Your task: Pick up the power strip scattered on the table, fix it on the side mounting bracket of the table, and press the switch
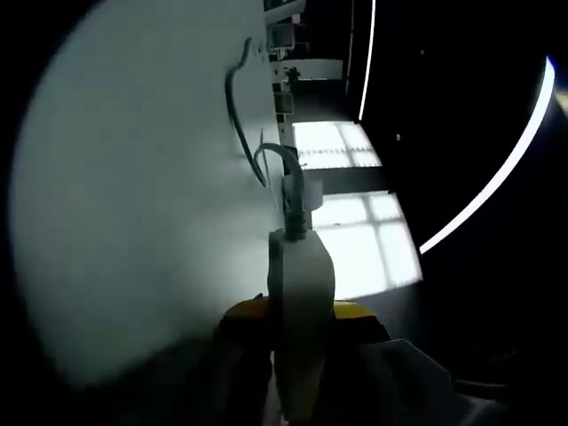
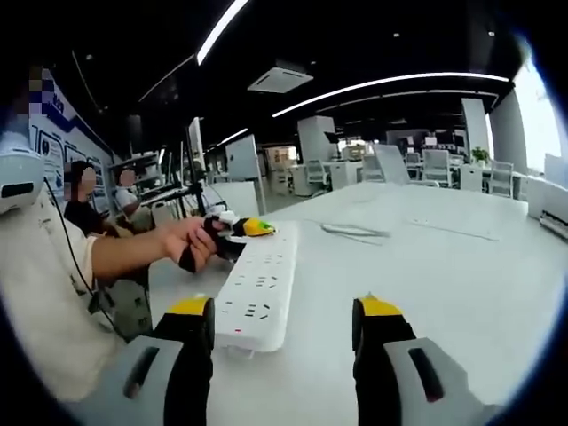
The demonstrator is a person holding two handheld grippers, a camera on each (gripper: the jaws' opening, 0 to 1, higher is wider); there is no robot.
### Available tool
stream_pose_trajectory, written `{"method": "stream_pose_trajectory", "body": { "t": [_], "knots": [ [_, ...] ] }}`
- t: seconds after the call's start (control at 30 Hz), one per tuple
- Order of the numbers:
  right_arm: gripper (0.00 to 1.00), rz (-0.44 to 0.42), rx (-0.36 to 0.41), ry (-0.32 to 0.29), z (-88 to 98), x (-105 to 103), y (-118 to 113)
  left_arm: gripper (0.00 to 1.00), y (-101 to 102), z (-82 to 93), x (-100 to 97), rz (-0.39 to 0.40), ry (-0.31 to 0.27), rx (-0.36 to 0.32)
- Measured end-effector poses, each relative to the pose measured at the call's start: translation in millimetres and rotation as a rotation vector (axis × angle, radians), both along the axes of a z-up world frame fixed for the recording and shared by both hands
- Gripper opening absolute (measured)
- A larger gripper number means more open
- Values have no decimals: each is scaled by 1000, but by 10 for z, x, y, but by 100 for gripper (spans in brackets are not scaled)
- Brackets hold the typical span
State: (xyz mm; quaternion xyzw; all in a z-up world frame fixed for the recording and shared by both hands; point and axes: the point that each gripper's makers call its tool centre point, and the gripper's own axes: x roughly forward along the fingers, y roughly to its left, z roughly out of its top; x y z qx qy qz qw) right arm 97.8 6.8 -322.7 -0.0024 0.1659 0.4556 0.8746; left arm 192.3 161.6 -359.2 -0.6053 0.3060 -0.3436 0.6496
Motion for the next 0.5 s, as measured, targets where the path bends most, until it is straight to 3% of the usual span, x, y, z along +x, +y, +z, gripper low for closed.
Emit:
{"method": "stream_pose_trajectory", "body": {
  "t": [0.5],
  "knots": [
    [58, 41, 21, -25, 139, -108, 178, 27, 365, 144, -67, -28, -13, -37]
  ]
}}
